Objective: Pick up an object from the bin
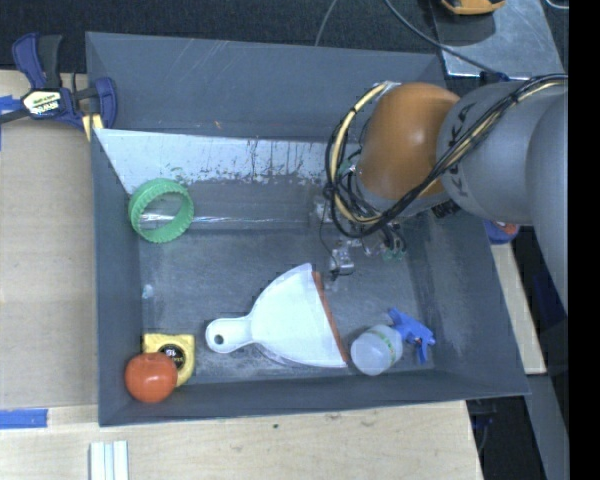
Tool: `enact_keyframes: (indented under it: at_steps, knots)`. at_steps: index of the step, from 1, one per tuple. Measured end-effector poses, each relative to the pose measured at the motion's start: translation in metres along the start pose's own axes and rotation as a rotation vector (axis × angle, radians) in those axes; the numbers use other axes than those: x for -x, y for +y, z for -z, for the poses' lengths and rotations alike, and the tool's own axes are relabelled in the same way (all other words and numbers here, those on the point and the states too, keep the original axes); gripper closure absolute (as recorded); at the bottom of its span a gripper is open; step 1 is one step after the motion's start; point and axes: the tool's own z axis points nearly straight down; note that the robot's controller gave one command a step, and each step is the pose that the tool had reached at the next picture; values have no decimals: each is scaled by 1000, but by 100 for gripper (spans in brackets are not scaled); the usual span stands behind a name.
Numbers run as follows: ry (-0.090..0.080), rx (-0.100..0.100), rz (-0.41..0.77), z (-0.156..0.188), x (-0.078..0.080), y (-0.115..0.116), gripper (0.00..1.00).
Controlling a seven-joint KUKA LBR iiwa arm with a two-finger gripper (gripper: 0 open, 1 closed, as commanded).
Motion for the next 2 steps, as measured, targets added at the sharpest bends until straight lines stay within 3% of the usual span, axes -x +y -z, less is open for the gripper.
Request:
enact_keyframes:
  at_steps: [2]
  knots:
    - [-2,1,-33,0,7,0,0]
